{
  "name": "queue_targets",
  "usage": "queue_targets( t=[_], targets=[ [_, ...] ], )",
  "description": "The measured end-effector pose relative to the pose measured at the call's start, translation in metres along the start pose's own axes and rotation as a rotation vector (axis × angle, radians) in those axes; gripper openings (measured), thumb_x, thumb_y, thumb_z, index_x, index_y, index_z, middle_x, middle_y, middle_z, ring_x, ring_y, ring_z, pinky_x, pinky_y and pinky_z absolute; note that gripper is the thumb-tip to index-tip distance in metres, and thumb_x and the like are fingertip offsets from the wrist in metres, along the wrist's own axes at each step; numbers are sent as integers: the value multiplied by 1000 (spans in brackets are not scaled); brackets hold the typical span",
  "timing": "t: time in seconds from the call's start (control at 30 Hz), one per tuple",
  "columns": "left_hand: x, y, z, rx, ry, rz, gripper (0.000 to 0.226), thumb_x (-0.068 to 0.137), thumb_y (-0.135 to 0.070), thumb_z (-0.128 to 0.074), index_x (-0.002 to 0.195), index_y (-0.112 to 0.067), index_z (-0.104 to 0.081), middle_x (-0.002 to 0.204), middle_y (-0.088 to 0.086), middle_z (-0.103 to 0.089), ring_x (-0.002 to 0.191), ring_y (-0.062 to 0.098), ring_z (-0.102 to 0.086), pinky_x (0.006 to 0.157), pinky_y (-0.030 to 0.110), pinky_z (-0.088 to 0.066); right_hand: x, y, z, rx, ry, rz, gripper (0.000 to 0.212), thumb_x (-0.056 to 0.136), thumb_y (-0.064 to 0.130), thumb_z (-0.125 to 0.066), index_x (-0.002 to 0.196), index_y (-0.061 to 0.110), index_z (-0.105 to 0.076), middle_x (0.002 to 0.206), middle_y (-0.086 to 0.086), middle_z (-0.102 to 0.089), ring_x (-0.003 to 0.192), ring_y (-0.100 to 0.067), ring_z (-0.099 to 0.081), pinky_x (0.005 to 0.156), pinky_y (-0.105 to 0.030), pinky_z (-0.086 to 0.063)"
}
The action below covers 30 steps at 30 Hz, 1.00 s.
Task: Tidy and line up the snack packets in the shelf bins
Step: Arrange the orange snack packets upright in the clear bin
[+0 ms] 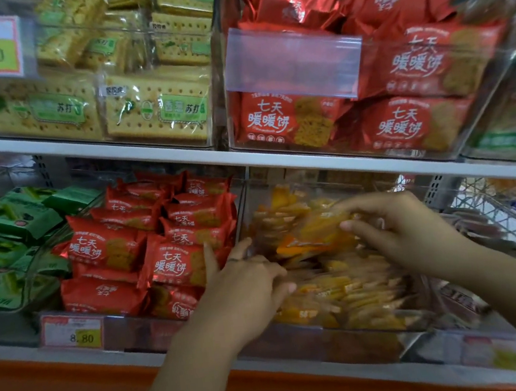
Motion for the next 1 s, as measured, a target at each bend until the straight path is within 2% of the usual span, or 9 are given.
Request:
queue_targets(
  t=[0.13, 0.27, 0.4, 0.53, 0.63, 0.7, 0.87, 0.93, 1.0],
  targets=[
    [-5, 2, -1, -27, 20, -2, 33, 99, -43, -37, 128, -40, -52, 137, -20, -44, 144, 8, 0, 109, 62, 13, 6, 18, 0, 36, 27, 49, 23, 90, 21, -60, 108, 35, -65, 89, 35, -64, 74, 9, -62, 63, -9, -46],
    [-10, 4, 1, -33, 0, 31, 32, 100, -42, -37, 126, -42, -54, 128, -18, -41, 141, 7, -5, 111, 61, 13, 7, 1, -22, -61, 135, 6, 25, 91, 27, -58, 115, 31, -64, 96, 14, -71, 81, 0, -64, 70, -29, -53],
    [-13, 1, 7, 27, -45, 46, 32, 99, -42, -36, 126, -44, -53, 106, -13, -30, 127, 9, -20, 110, 62, 11, 7, -12, -39, -27, 204, -19, 25, 91, 27, -59, 115, 30, -64, 100, 15, -70, 86, 2, -63, 74, -23, -51],
    [-13, 2, 8, 17, -78, 65, 31, 98, -43, -38, 125, -45, -54, 106, -13, -28, 124, 9, -19, 111, 60, 10, 18, 2, -77, -70, 282, 32, 28, 92, 24, -58, 119, 25, -64, 107, 14, -68, 87, 6, -57, 77, -16, -44],
    [-16, 5, 13, -29, -107, 78, 28, 97, -43, -42, 120, -44, -57, 105, -14, -28, 122, 7, -17, 113, 57, 5, 24, 12, -100, -132, 417, 60, 29, 95, 27, -53, 122, 25, -61, 115, 8, -66, 99, -5, -59, 87, -26, -47],
    [-19, 10, 22, -41, -160, 92, 21, 95, -43, -46, 111, -43, -60, 105, -16, -28, 120, 7, -17, 114, 54, 5, 26, 7, -88, -128, 403, -2, 31, 94, 29, -54, 124, 27, -58, 116, 10, -64, 101, -6, -59, 88, -28, -48],
    [-25, 27, 46, -57, -310, 165, 5, 91, -39, -54, 90, -43, -52, 106, -17, -27, 120, 8, -16, 113, 54, 7, 23, 9, -91, -302, 331, 53, 18, 90, 22, -60, 105, 27, -69, 102, 10, -70, 94, -7, -64, 83, -32, -52],
    [-25, 22, 47, -69, -327, 153, 11, 92, -37, -53, 89, -43, -45, 109, -19, -29, 124, 7, -17, 113, 54, 7, 22, -2, -114, -376, 400, 28, 20, 91, 22, -58, 105, 29, -69, 106, 10, -70, 97, -10, -63, 84, -33, -52],
    [-24, 14, 44, -66, -303, 115, 9, 94, -38, -49, 98, -45, -46, 119, -23, -35, 133, 5, -14, 114, 54, 9, 24, -12, -121, -273, 455, -18, 18, 91, 22, -57, 103, 26, -71, 104, 10, -70, 92, -5, -63, 81, -27, -50]
  ],
)
Point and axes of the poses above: each hand's wrist, its own x-axis towards the middle knuckle, its own z-axis out of the back of the hand, y = z × x, the point moved 10 cm from there along x, towards the middle knuckle
